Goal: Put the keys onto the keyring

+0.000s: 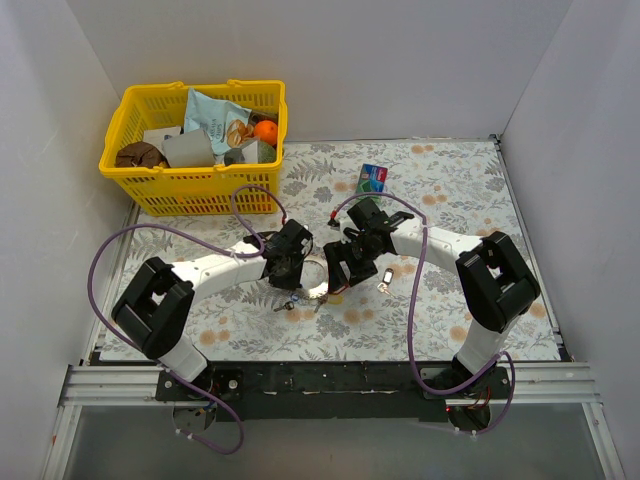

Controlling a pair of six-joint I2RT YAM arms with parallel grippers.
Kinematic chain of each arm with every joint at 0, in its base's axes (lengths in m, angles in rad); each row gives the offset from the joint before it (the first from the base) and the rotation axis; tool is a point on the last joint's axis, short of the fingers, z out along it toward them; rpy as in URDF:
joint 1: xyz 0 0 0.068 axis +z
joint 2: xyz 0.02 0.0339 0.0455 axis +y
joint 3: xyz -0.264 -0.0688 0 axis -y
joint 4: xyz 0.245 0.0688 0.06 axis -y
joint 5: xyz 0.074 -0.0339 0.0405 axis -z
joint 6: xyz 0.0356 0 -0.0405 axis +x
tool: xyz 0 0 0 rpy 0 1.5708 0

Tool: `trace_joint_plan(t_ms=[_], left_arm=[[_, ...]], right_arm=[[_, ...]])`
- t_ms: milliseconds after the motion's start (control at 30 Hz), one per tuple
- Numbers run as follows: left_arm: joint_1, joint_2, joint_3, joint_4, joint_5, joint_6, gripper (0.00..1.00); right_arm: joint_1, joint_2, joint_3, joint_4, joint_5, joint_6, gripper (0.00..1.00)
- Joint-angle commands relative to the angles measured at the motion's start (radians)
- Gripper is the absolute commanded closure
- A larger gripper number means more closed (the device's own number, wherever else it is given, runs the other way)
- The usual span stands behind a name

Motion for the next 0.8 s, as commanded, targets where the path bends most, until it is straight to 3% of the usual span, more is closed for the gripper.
trace_joint_plan(t_ms=[0,767], left_arm=[[-0.004,-0.037,0.066,-0.019,-0.011,0.038,1.00],[-0.004,-0.004,0.079,0.098,0.283,0.198,1.00]], right_arm=[[0.003,-0.058,0.033,0.002,0.046,-0.025,0.18],[0.002,-0.264,-0.076,0.180,0.034,-0.088,0.17]])
